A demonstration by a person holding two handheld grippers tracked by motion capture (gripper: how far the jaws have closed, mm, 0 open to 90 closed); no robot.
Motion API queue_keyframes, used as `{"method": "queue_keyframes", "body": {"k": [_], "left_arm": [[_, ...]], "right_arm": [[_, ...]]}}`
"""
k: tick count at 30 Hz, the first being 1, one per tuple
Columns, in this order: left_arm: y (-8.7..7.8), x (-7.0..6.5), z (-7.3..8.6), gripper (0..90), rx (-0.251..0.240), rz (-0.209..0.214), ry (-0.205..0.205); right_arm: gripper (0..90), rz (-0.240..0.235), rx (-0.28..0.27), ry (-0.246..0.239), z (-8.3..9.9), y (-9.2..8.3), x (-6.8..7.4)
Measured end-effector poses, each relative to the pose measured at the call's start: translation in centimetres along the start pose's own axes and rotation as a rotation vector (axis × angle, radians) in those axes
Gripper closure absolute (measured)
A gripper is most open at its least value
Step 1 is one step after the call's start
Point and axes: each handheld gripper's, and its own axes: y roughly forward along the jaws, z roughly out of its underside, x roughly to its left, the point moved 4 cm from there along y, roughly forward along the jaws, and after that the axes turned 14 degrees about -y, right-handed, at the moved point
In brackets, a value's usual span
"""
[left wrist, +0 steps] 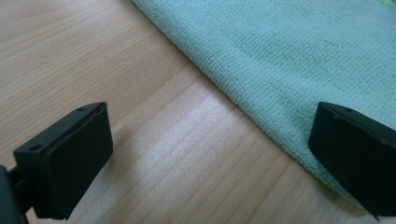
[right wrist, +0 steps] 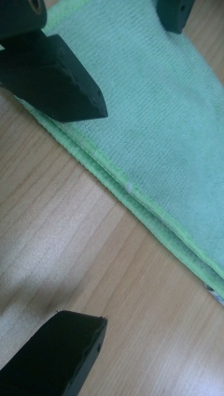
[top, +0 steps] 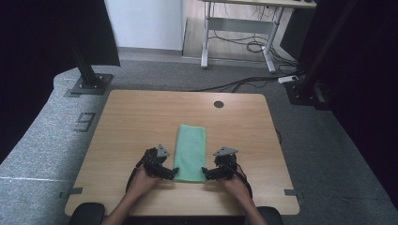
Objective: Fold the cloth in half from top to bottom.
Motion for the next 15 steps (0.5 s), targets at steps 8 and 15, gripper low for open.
{"method": "queue_keyframes", "body": {"k": [8, 15], "left_arm": [[-0.5, -0.4, 0.8, 0.0, 0.013, 0.015, -0.014], [-1.0, -0.6, 1.4, 0.0, 0.023, 0.021, -0.012]], "right_arm": [[4.4, 0.006, 0.023, -0.014, 0.3, 0.1, 0.6], [6.6, -0.011, 0.024, -0.024, 0.6, -0.4, 1.6]]}}
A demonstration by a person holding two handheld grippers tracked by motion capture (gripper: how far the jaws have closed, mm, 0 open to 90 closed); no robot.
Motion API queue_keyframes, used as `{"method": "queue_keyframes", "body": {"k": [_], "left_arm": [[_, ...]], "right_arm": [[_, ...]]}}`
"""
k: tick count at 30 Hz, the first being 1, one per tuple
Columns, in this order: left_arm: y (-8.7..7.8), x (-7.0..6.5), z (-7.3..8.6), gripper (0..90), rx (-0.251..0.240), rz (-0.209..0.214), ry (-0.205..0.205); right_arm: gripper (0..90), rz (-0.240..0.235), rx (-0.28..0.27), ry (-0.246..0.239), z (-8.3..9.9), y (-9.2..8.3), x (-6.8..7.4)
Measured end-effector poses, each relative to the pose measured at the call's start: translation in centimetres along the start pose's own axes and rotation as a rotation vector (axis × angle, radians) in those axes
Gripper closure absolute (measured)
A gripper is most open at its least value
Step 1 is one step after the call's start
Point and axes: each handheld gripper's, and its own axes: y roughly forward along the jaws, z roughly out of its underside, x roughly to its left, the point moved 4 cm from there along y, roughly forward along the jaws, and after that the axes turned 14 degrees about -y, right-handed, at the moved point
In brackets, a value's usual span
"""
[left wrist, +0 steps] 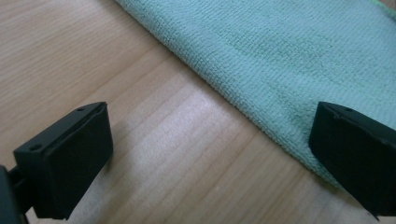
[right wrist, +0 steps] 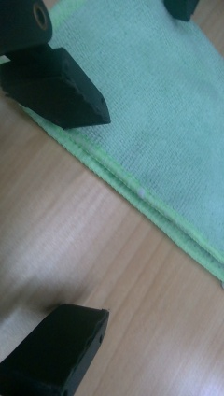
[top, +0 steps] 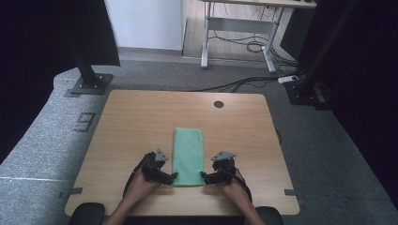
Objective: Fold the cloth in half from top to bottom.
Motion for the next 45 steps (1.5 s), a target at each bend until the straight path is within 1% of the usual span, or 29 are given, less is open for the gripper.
{"method": "queue_keyframes", "body": {"k": [9, 13, 16, 17, 18, 19, 21, 22, 23, 24, 25, 27, 29, 30, 31, 34, 36, 37, 40, 43, 45], "left_arm": [[-0.7, -0.5, 1.0, 0.0, -0.003, 0.003, 0.001], [-1.2, -1.0, 1.8, 0.0, -0.009, 0.006, 0.001], [-1.7, -1.4, 2.4, 0.0, 0.004, 0.015, 0.008], [-1.8, -1.5, 2.3, 0.0, 0.009, 0.017, 0.011], [-1.9, -1.5, 2.2, 0.0, 0.01, 0.016, 0.017], [-2.1, -1.3, 1.7, 0.0, -0.006, 0.003, 0.017], [-2.6, -0.8, 0.6, 0.0, -0.042, 0.001, -0.012], [-2.8, -0.5, 0.0, 0.0, -0.061, 0.013, -0.029], [-2.8, -0.2, -0.4, 0.0, -0.073, 0.018, -0.037], [-2.8, 0.1, -1.1, 0.0, -0.085, 0.013, -0.044], [-2.6, 0.4, -1.5, 0.0, -0.09, 0.007, -0.046], [-2.0, 0.7, -2.3, 0.0, -0.086, -0.004, -0.045], [-1.4, 1.0, -2.6, 0.0, -0.087, -0.009, -0.051], [-0.9, 1.2, -2.7, 0.0, -0.082, -0.01, -0.061], [-0.5, 1.3, -2.6, 0.0, -0.077, -0.01, -0.067], [0.5, 1.6, -2.1, 0.0, -0.049, -0.038, -0.06], [1.0, 1.9, -1.7, 0.0, -0.041, -0.042, -0.066], [1.1, 1.9, -1.7, 0.0, -0.04, -0.043, -0.069], [1.1, 1.8, -1.7, 0.0, -0.042, -0.054, -0.05], [1.1, 1.9, -1.7, 0.0, -0.033, -0.046, -0.059], [1.1, 1.9, -1.7, 0.0, -0.032, -0.047, -0.058]], "right_arm": [[8.4, -0.015, -0.001, -0.015, 0.5, -0.9, 1.6], [8.4, -0.02, -0.008, -0.018, 0.9, -1.4, 2.3], [8.4, -0.021, -0.012, -0.022, 1.1, -1.7, 2.8], [8.4, -0.022, -0.013, -0.022, 1.2, -1.8, 3.0], [8.4, -0.021, -0.014, -0.023, 1.3, -1.9, 3.1], [8.5, -0.022, -0.015, -0.023, 1.3, -1.9, 3.2], [8.4, -0.016, -0.013, -0.015, 1.3, -1.9, 3.2], [8.2, -0.017, -0.014, -0.017, 1.3, -1.9, 3.2], [7.9, -0.02, -0.013, -0.02, 1.3, -1.9, 3.2], [7.6, -0.02, -0.012, -0.02, 1.3, -1.9, 3.2], [7.4, -0.021, -0.011, -0.022, 1.3, -1.9, 3.1], [7.4, -0.02, -0.011, -0.022, 1.3, -1.9, 3.1], [7.3, -0.021, -0.01, -0.023, 1.3, -1.8, 3.1], [7.2, -0.021, -0.009, -0.023, 1.3, -1.8, 3.1], [7.0, -0.022, -0.01, -0.025, 1.3, -1.8, 3.1], [6.5, -0.028, -0.006, -0.03, 1.2, -1.8, 3.0], [6.2, -0.029, -0.005, -0.029, 1.2, -1.8, 3.0], [6.2, -0.031, -0.006, -0.03, 1.2, -1.7, 3.0], [6.2, -0.034, -0.007, -0.032, 1.2, -1.7, 3.0], [7.6, -0.042, 0.0, -0.038, 1.1, -1.7, 2.9], [8.3, -0.068, 0.009, -0.041, 0.9, -1.8, 2.8]]}}
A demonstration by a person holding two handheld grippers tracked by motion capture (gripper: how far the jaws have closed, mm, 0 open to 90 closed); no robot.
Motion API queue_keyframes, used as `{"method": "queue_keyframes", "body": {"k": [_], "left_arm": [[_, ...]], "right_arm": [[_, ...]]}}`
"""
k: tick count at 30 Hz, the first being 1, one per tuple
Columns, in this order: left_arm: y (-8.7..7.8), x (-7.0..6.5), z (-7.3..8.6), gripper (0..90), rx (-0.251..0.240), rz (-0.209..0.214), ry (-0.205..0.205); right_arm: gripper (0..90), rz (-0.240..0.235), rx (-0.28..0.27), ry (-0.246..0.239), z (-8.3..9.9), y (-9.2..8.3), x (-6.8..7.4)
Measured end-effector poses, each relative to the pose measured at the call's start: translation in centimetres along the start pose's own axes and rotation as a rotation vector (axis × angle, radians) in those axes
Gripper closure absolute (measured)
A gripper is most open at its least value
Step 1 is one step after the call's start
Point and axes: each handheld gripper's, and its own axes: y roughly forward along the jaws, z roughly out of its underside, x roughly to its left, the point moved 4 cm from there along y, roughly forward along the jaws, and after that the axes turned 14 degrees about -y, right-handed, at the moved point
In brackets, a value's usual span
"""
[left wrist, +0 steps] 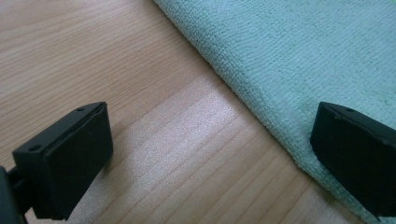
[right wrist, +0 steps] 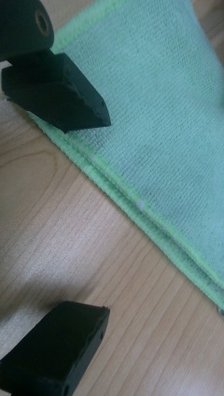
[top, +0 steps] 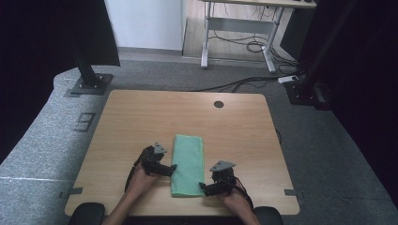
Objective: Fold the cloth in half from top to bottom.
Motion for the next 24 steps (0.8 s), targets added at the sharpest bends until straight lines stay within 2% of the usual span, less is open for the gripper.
{"method": "queue_keyframes", "body": {"k": [5, 11, 17, 24], "left_arm": [[0.0, 0.0, 0.0, 0.0, 0.0, 0.0, -0.001], [0.0, 0.0, 0.0, 0.0, -0.001, 0.001, -0.002], [0.0, 0.0, 0.0, 0.0, 0.0, 0.001, 0.001], [0.0, 0.0, 0.0, 0.0, 0.0, 0.001, 0.0]], "right_arm": [[7.8, -0.005, -0.008, 0.002, -0.8, 0.2, -1.2], [8.7, -0.006, -0.022, 0.044, -2.0, 0.9, -3.3], [14.6, 0.018, -0.028, 0.069, -3.6, 2.1, -5.7], [28.5, 0.022, -0.039, 0.08, -5.7, 3.7, -7.8]]}}
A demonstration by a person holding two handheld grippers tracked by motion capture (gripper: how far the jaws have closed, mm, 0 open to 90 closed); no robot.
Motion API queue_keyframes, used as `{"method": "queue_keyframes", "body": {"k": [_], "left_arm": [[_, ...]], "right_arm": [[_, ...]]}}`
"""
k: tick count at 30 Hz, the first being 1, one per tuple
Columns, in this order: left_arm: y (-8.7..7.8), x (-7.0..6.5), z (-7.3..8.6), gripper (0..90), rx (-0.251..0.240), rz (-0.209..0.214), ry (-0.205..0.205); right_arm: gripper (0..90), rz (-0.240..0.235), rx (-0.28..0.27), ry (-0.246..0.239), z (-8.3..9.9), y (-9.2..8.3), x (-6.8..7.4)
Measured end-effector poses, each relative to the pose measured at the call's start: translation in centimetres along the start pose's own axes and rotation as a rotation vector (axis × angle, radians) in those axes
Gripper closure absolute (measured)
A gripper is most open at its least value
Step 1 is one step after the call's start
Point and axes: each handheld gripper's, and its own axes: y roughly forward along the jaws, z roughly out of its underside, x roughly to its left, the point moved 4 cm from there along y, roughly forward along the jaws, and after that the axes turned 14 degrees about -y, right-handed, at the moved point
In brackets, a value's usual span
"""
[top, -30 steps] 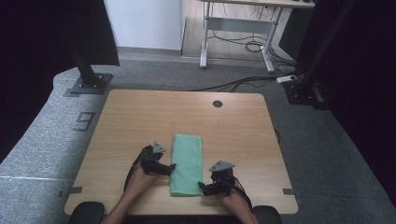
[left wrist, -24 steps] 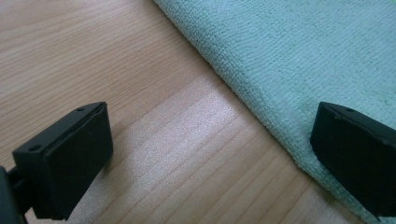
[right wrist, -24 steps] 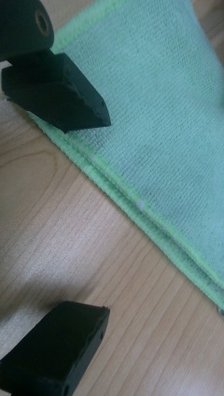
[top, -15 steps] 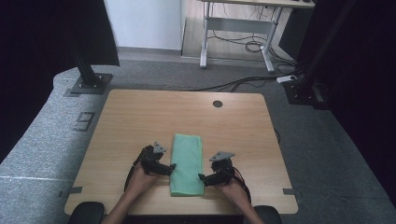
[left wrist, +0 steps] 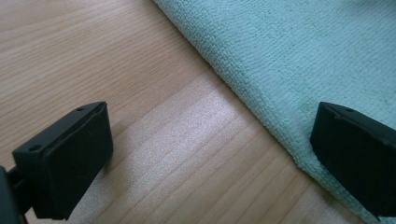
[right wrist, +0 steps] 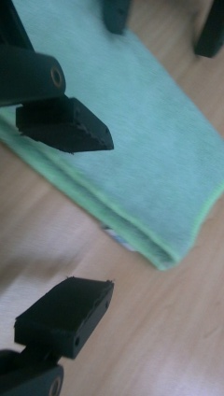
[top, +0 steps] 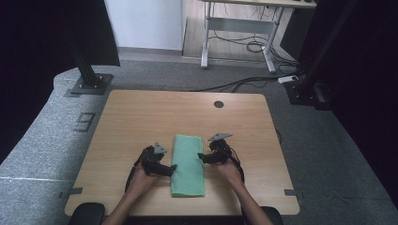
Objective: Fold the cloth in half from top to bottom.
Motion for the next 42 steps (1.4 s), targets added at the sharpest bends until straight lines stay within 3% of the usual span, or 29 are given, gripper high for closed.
{"method": "queue_keyframes", "body": {"k": [7, 10, 16, 22, 27, 29, 35, 42], "left_arm": [[0.0, 0.0, 0.0, 0.0, -0.001, 0.0, -0.001], [0.0, 0.0, 0.0, 0.0, -0.004, 0.001, -0.004], [0.0, 0.0, 0.0, 0.0, 0.0, 0.0, -0.001], [0.0, 0.0, 0.0, 0.0, -0.001, 0.0, -0.002], [0.0, 0.0, 0.0, 0.0, -0.003, 0.001, -0.004], [0.0, 0.0, 0.0, 0.0, -0.003, 0.001, -0.004], [0.0, 0.0, 0.0, 0.0, -0.001, 0.0, -0.002], [0.0, 0.0, 0.0, 0.0, -0.001, 0.0, -0.002]], "right_arm": [[46.1, 0.008, 0.001, -0.006, -2.4, 1.5, -1.5], [48.8, 0.018, 0.016, -0.004, -3.1, 2.2, -2.1], [49.6, 0.03, 0.04, -0.004, -3.7, 3.6, -2.8], [45.2, 0.053, 0.084, -0.001, -2.9, 4.8, -3.7], [43.3, 0.046, 0.078, -0.006, -2.7, 5.1, -3.8], [47.9, 0.039, 0.076, -0.01, -2.7, 5.1, -3.7], [79.2, -0.028, 0.074, -0.018, -2.9, 5.0, -2.9], [83.8, -0.013, 0.086, -0.056, -3.1, 5.0, -2.4]]}}
